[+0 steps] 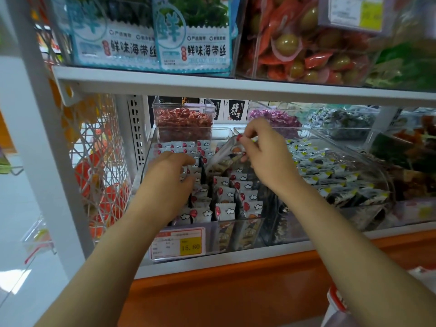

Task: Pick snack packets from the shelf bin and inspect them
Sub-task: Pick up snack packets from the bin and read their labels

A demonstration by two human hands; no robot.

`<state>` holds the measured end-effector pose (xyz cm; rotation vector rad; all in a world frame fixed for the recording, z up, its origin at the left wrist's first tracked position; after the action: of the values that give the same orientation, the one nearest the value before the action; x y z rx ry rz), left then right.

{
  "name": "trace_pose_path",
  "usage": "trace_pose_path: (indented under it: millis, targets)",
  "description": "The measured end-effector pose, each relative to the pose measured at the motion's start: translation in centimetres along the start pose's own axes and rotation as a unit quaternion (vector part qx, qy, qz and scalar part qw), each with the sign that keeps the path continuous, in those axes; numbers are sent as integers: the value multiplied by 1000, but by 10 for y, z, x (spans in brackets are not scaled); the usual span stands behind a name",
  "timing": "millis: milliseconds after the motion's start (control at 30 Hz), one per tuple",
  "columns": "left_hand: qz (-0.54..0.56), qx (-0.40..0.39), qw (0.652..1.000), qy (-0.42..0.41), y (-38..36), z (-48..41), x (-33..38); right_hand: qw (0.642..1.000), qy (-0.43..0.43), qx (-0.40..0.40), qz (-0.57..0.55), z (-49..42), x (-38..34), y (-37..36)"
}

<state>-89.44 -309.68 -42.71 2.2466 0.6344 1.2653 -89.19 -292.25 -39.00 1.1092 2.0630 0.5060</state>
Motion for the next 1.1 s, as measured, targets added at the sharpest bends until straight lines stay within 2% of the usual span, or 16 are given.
trace_pose_path:
  millis: [67, 167, 333, 433, 600, 700, 933, 1100]
  targets:
    - [19, 1, 1000, 1, -2, 0, 1, 994, -47, 48, -88, 11, 8, 13]
    - [60, -6, 998, 20, -7, 1, 0, 977, -112, 84, -160, 28, 20, 20]
    - [150, -26, 987, 42, -13, 5, 5, 930, -189, 55, -309, 44, 27, 9]
    - [227, -10, 970, 89, -10, 6, 0, 900, -204, 42, -383, 46, 28, 8]
    - [366, -7, 913, 180, -15, 8, -12, 817, -243, 3, -523, 52, 26, 1]
    - [455, -6, 868, 200, -19, 10, -10, 780, -261, -9, -569, 53, 25, -2]
    - [532, 11, 819, 214, -20, 11, -11, 750, -281, -1, -599, 56, 25, -3]
    - [626, -42, 747, 222, -27, 11, -2, 747, -292, 13, -598, 57, 28, -5]
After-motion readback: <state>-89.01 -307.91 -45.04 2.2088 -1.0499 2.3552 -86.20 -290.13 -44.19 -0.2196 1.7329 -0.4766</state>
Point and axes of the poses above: each hand's wrist, its own z-axis away from the middle knuckle, its own y-axis out of the back of the hand, x = y × z, the point moved 7 cm from there along -z, towards the middle knuckle, and after that the axes turned 7 degrees about z, right-handed, at the moved point
